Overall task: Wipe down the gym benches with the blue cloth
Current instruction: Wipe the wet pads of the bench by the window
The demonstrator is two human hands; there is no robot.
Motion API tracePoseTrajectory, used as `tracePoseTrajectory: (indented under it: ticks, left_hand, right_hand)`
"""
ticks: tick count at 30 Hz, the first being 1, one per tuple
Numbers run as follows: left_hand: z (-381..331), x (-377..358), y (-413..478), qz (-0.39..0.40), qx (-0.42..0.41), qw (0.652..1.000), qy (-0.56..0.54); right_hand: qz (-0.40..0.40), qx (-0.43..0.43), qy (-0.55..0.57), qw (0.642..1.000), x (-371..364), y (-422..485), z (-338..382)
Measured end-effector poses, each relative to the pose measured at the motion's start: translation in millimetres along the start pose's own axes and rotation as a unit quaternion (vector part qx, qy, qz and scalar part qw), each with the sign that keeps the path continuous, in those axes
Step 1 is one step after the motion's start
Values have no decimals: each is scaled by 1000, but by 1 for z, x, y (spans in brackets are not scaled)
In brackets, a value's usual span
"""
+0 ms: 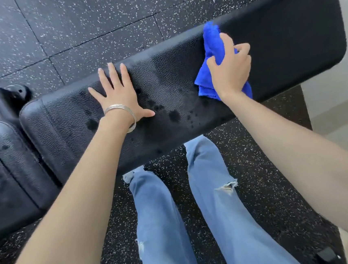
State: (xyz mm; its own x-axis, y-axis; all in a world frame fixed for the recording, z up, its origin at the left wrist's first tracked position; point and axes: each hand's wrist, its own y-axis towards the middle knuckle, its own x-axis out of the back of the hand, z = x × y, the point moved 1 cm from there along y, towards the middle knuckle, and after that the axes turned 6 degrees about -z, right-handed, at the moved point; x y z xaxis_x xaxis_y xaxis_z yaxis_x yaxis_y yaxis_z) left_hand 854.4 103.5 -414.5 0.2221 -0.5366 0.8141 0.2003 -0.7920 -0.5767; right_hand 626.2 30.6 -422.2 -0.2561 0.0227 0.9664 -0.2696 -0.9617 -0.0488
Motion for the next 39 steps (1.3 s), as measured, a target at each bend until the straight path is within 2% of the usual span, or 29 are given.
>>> tracePoseTrajectory:
  ticks: [3,6,9,11,13,15,17,20,22,24,26,30,35,37,39]
  left_hand:
    - [-1,-3,1,-3,-7,1000,2]
    - [2,-5,0,-16,-9,1000,-2]
    - [3,-6,-1,-19,-18,1000,-6]
    - [5,-4,-1,-15,-21,1000,-6]
    - [7,-3,-2,-11,-27,1000,-2]
    - [8,-2,-2,-10,-38,999,3]
    - [8,-2,-4,-9,-51,999,7]
    - [11,-7,-11,-13,-81,996,30]
    - [15,-13,-19,-16,-109,993,52]
    - [20,-20,-24,-22,-126,990,64]
    - [22,-23,-26,-26,-131,989,71]
    - [17,-22,-27,-20,-118,991,64]
    - [7,-28,-40,0,-110,992,56]
    - [8,-33,-46,-1,-121,990,76]
    - [8,-35,-53,-2,-130,987,96]
  right_hand:
    - [-15,-9,-3,1000,-11,-29,20]
    - [-26,122,21,992,-22,-79,30]
    - [-6,272,23,962,-24,-114,22]
    - [1,324,15,946,-22,-111,13]
    - [-3,340,-4,940,-18,-99,2]
    - [-14,312,-26,950,-10,-85,-12]
    - [-26,226,-45,973,-1,-72,-29]
    - [-24,17,-54,998,8,-60,-49]
    - [-57,-109,-16,992,6,-61,-47]
    - [-90,-167,-3,982,-2,-72,-32]
    - [-108,-177,-6,978,-11,-91,-15]
    - [-137,-104,24,985,-25,-141,6]
    - [-48,44,100,993,-33,-190,3]
    - [-37,136,110,984,-29,-182,-12]
    - [-29,176,105,978,-19,-162,-32]
